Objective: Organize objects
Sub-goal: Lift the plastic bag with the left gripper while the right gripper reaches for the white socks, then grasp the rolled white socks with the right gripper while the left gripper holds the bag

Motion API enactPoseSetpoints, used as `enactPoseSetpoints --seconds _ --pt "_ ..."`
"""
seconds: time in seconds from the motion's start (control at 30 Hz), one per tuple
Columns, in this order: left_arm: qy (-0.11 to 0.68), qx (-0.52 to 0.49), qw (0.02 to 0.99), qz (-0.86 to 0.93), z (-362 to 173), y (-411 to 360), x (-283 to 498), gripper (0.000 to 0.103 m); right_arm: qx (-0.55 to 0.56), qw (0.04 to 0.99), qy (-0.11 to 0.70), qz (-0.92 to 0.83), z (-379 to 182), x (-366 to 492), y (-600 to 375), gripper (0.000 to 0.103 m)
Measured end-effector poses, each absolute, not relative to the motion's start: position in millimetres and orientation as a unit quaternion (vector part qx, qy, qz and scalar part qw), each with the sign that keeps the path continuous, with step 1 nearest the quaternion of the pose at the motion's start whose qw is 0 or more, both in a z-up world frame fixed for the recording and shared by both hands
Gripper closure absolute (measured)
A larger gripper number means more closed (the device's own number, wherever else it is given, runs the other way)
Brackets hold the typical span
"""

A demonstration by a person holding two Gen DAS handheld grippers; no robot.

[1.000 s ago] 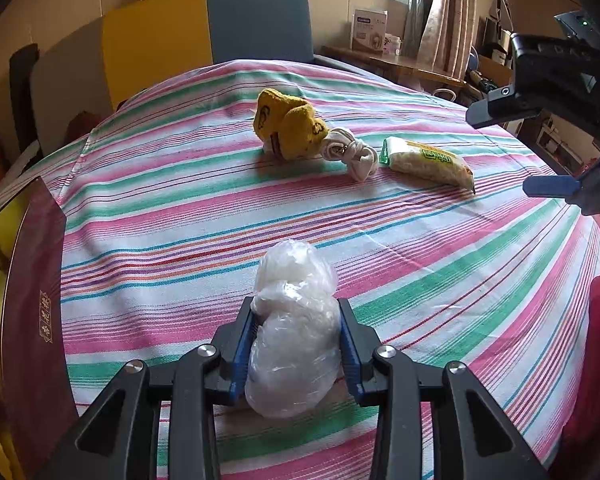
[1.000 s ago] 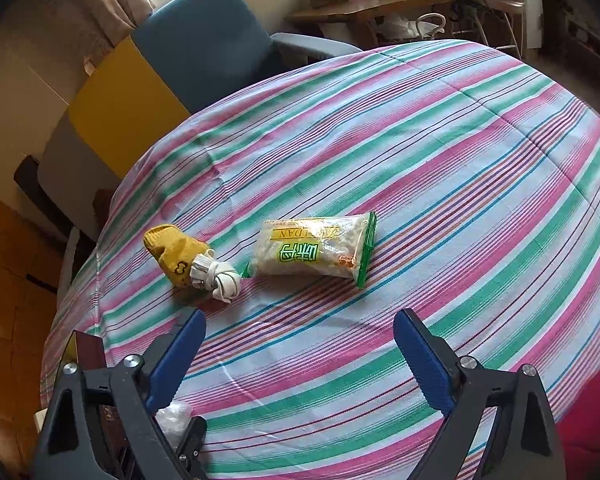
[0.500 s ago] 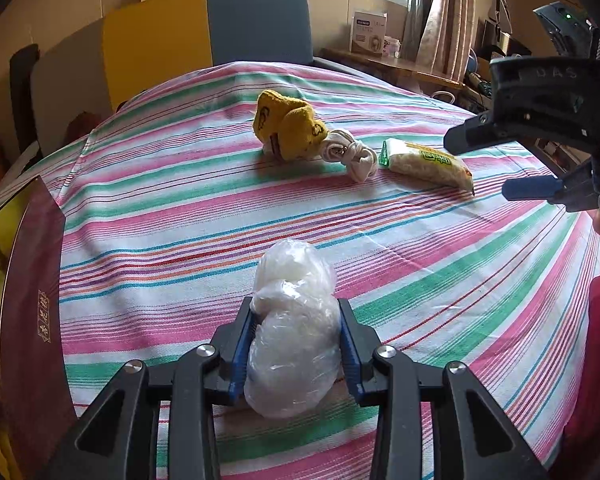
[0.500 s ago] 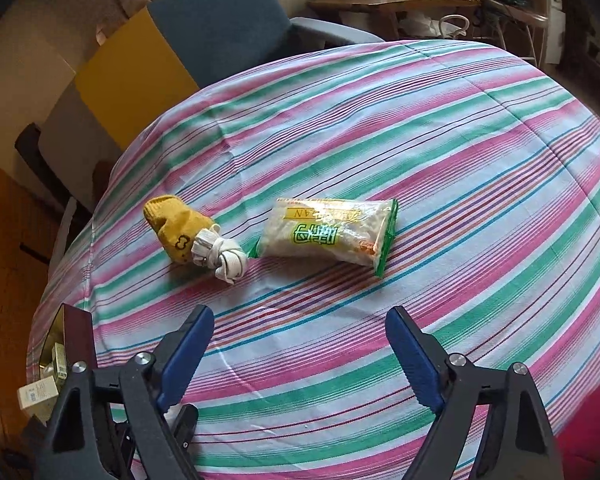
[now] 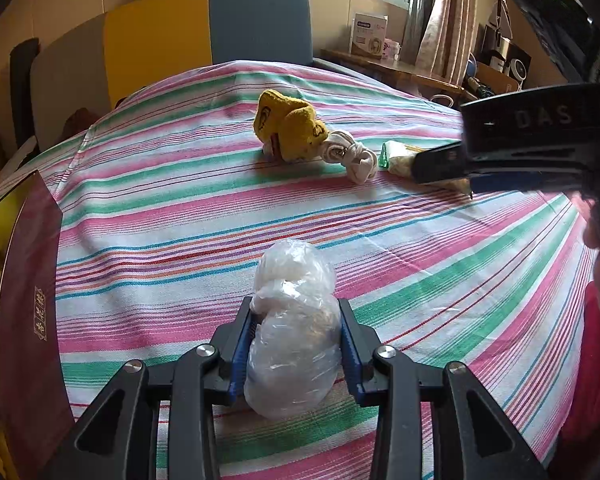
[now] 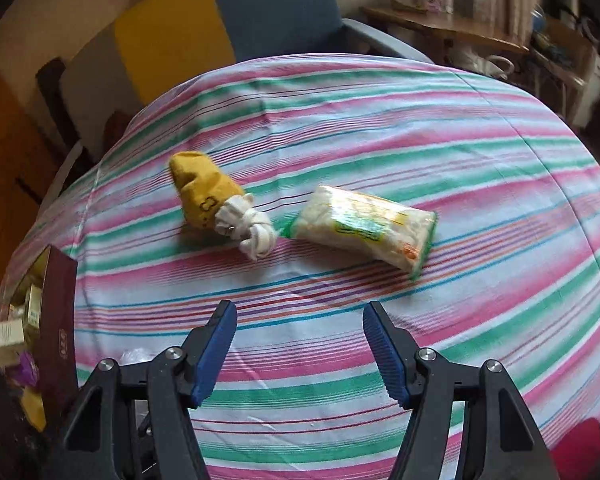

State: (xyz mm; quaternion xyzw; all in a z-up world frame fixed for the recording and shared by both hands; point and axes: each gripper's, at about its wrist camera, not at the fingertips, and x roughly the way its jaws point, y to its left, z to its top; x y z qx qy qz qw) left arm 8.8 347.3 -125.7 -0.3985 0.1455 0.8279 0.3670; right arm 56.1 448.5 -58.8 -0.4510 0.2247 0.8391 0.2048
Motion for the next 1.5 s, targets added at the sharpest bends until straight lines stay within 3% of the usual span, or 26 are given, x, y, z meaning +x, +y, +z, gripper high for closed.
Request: enactPoseSetpoints --seconds 0.23,0.47,0.5,0.53,0.57,1.0,1.5 --pt "0.139 -0.401 0.372 0.826 -127 347 9 0.065 -0.476 0.146 0.085 0.863 -60 4 427 0.035" --pt "0.135 -0.402 0.373 0.825 -126 349 9 0.065 -0.517 0.145 0.019 0.844 -83 -59 434 0.035" --pt "0.134 -0.403 0.373 0.825 -126 349 9 0.065 -0.523 0.144 0.011 0.84 -88 -66 435 0.038" --pt "0.133 -0.403 0.374 0.825 -126 348 8 0.065 -0.531 0.143 0.005 0.835 -92 -69 435 0.065" --pt "0.132 -0.404 0.374 0.824 -126 348 8 0.065 -0.54 0.139 0.003 0.83 -96 -71 435 0.074" --pt "0.135 -0.402 0.372 0.826 -126 348 10 0.065 -0.557 0.087 0.077 0.822 -93 33 404 0.074" --pt "0.144 -0.406 0.364 0.826 -119 346 11 0.068 -0.542 0.082 0.091 0.832 -99 34 409 0.074"
